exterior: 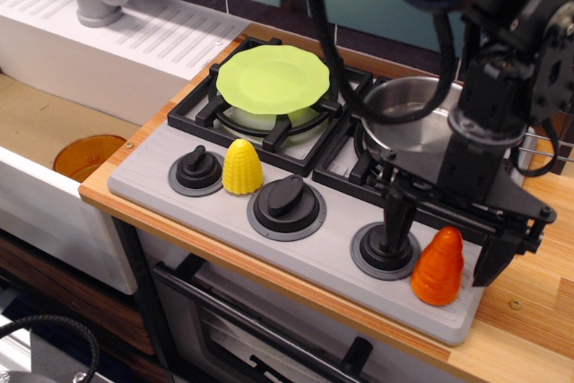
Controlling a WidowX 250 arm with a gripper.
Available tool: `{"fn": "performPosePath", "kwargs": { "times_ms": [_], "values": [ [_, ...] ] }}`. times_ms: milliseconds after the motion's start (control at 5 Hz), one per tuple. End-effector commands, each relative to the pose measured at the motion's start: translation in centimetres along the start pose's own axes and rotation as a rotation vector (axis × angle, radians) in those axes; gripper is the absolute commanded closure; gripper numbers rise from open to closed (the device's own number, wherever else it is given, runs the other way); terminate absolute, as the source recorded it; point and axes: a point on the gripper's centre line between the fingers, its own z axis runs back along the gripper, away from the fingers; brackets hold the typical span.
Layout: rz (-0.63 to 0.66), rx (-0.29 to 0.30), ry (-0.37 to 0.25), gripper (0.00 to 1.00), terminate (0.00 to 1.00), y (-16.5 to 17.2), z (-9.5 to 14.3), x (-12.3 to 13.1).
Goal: End effector reaching carrot
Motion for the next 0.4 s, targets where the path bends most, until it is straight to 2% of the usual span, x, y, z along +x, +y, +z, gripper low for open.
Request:
{"fn": "performPosePath", "kwargs": {
  "times_ms": [0, 200],
  "values": [
    [0.0, -0.013, -0.028, 0.0, 0.0, -0.13, 0.9, 0.66],
    [0.0, -0.013, -0.028, 0.0, 1.0, -0.13, 0.9, 0.66]
  ]
}}
